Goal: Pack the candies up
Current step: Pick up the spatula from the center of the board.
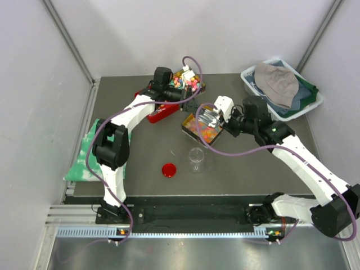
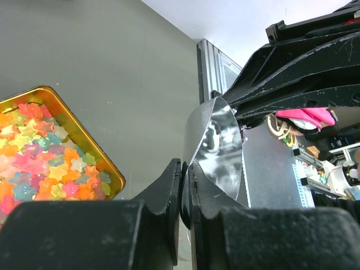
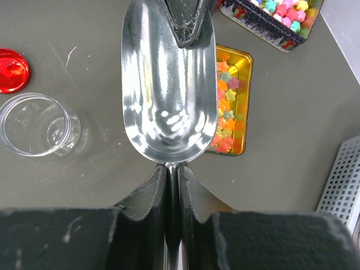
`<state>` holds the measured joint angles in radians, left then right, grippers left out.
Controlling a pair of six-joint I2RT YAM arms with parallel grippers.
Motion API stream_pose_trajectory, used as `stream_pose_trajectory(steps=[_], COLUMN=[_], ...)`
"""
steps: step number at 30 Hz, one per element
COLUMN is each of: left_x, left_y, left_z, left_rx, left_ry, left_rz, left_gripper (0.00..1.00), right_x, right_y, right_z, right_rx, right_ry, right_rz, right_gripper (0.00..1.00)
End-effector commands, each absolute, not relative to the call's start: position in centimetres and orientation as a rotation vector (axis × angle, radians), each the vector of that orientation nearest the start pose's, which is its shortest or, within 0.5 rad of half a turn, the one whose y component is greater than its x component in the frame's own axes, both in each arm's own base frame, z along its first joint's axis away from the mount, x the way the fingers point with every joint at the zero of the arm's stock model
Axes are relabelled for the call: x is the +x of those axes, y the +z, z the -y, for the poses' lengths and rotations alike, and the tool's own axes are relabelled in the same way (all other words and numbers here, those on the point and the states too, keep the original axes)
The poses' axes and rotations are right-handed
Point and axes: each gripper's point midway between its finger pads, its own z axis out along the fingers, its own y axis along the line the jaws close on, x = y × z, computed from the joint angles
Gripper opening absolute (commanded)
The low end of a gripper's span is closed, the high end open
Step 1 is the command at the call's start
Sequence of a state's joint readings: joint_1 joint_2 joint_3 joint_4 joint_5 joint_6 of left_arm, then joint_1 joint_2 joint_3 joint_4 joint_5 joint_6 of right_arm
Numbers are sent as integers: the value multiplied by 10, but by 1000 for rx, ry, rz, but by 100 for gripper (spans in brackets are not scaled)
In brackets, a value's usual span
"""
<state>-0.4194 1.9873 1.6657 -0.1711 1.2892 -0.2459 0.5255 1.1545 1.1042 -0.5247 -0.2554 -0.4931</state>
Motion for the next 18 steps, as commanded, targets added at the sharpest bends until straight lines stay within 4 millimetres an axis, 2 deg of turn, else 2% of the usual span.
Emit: stream_pose_trajectory(steps=[1,3,4,5,7,8,9,11,12,14,15,16,18], left_x=[338,339,339,340,343,344,349,358,365,376,385,391,413], left_y=[259,260,260,259,261,263,263,266,267,269,269,268,253], left_z=[350,350,350,350,348,347,344,340,334,327,317,311,294], left_rx=[1074,1072,1071,1067,1059,1057,1045,1018,998,957,926,906,824], left_ry=[-1749,-1746,-1746,-1745,-1738,-1737,-1731,-1711,-1697,-1678,-1659,-1641,-1542], left_rz=[-1745,-1745,-1745,-1748,-1748,-1744,-1750,-1752,-1751,-1761,-1769,-1776,-1839], left_gripper=[0,4,13,32,39,51,58,68,77,86,94,99,99], right_x=[301,301,302,303,304,303,303,303,302,303,303,304,304], right_y=[261,260,259,257,257,254,255,253,254,252,253,254,254], right_z=[-209,-206,-204,-201,-198,-197,-195,-192,-190,-184,-180,-176,-167], right_rx=[-1129,-1124,-1125,-1121,-1119,-1119,-1114,-1115,-1113,-1112,-1106,-1104,-1098], right_ry=[316,300,287,267,248,240,234,217,208,184,172,154,113], right_rz=[-1681,-1685,-1690,-1695,-1693,-1699,-1697,-1705,-1707,-1720,-1722,-1723,-1739], right_gripper=[0,0,0,0,0,0,0,0,0,0,0,0,0])
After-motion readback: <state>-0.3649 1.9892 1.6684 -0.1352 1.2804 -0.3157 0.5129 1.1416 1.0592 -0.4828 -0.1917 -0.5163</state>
